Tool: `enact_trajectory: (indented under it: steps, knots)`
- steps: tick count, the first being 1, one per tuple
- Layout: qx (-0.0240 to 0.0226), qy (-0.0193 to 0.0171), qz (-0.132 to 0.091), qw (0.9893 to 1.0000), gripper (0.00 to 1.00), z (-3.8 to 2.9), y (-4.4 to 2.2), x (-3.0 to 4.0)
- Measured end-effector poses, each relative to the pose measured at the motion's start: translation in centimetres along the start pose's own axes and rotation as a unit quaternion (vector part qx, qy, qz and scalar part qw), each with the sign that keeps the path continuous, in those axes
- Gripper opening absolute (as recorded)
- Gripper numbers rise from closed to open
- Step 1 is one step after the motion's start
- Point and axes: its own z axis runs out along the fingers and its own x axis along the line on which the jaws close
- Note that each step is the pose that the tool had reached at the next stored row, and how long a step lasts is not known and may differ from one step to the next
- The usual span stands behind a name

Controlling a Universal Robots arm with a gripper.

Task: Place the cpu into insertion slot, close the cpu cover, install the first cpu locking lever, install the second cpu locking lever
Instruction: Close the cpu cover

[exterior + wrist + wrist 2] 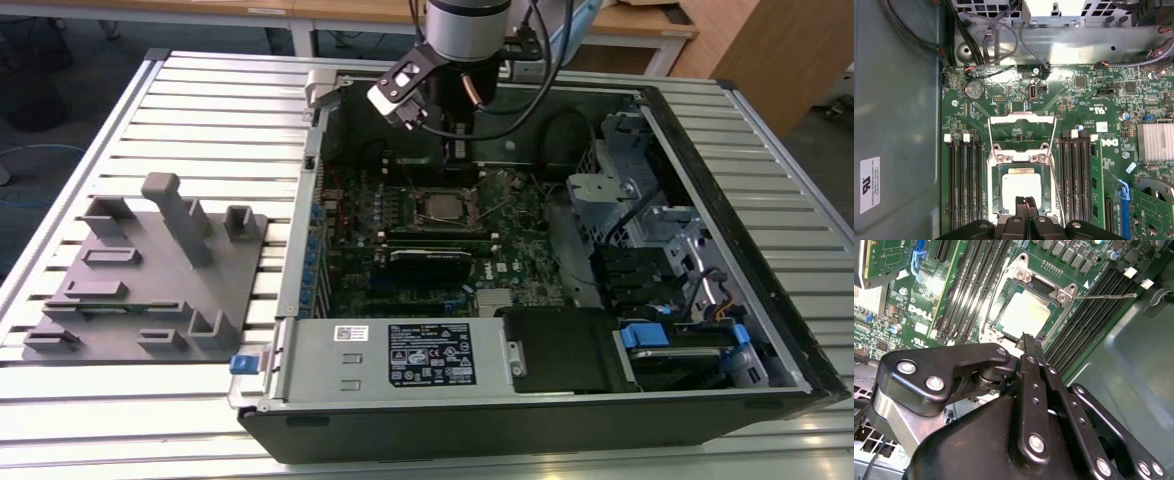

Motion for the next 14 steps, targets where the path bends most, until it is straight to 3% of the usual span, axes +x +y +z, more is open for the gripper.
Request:
enact_trajectory:
  steps: [14]
  knots:
    - [0.0000, 0.0000, 0.000, 1.0000, 0.10, 0.06, 0.87, 0.04]
